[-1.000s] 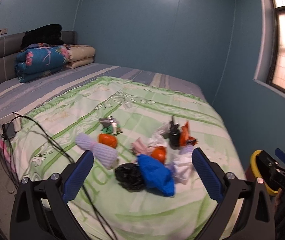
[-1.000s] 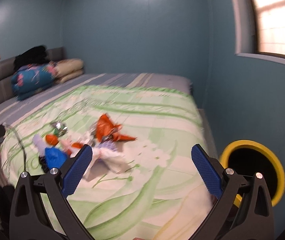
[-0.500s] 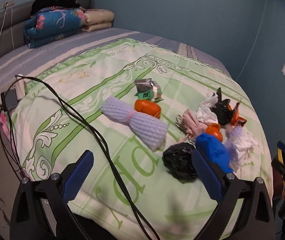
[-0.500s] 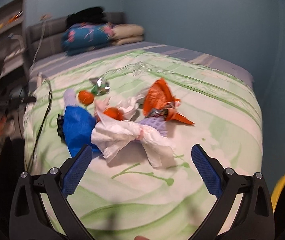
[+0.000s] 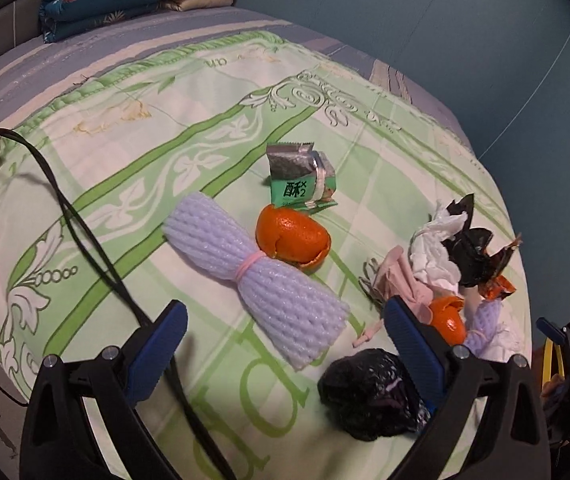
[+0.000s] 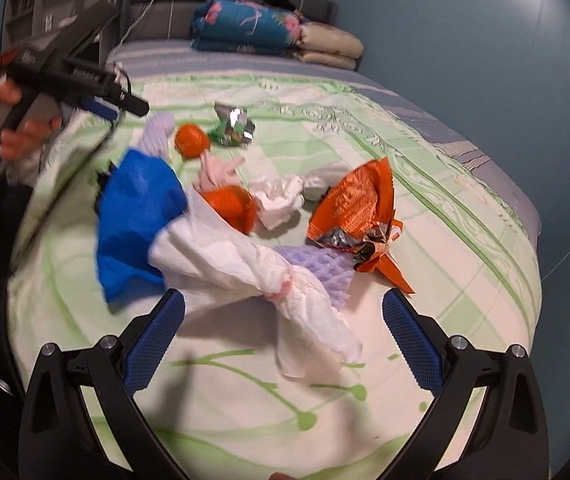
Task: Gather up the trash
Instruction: 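Grasp the lavender foam net with the left tool while the right tool grasps the white tissue bundle, then carry the foam net and tissue bundle with both tools over the yellow bin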
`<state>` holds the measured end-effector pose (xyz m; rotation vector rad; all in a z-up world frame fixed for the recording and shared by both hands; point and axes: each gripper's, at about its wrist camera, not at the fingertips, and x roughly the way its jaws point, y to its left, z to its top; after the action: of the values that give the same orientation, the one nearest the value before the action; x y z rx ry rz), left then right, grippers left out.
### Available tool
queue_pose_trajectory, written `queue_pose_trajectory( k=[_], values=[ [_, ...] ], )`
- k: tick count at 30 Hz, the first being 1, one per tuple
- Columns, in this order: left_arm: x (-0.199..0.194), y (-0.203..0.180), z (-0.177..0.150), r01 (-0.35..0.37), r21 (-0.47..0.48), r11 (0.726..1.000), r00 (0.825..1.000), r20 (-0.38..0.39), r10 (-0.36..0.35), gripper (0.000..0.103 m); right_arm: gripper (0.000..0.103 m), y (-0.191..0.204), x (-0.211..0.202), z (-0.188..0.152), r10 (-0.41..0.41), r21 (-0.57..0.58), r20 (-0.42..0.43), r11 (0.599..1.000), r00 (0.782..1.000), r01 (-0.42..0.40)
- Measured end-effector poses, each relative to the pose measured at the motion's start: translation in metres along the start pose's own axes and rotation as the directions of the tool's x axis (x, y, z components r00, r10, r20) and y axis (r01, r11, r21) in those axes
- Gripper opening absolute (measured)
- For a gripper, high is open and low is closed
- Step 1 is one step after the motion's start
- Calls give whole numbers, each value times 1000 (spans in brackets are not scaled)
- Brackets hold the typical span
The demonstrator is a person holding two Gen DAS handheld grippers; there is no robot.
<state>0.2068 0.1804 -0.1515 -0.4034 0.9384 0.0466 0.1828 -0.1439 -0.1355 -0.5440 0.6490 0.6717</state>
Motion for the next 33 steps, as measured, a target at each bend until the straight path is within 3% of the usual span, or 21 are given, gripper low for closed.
queue_pose_trajectory(
  k=[4, 7, 11, 16, 18, 21, 24, 33],
  values=[
    [19, 4, 4, -10, -24, 1000, 999, -47, 9, 94, 94, -8, 13, -2, 6, -14, -45, 1000, 999, -6],
    [27, 4, 4, -1, -27, 1000, 998, -66, -1, 91, 83, -12, 21, -5, 3, -12, -79, 1000, 997, -4],
    [42, 1, 8, 1, -28, 1000, 996, -88, -3, 84, 78, -17, 34, -6, -2, 2, -113, 1000, 994, 2],
    [55, 5, 9, -17, -56, 998, 994, -111, 10, 66, 54, -23, 45, -8, -1, 36, -148, 999, 989, 7],
    [54, 6, 9, -23, -57, 998, 994, -107, 16, 53, 37, -23, 47, -9, 6, 43, -159, 999, 987, 1],
    [52, 7, 9, -23, -58, 998, 995, -98, 18, 38, 21, -21, 47, -10, 12, 54, -168, 999, 986, -3],
    [47, 5, 6, -24, -49, 998, 996, -89, 19, 32, 16, -19, 41, -10, 8, 62, -156, 998, 988, 1],
    [-4, -2, 3, 15, -24, 1000, 1000, 10, -14, 31, 14, -20, -8, -5, 9, 167, -78, 986, 997, 4]
  ],
)
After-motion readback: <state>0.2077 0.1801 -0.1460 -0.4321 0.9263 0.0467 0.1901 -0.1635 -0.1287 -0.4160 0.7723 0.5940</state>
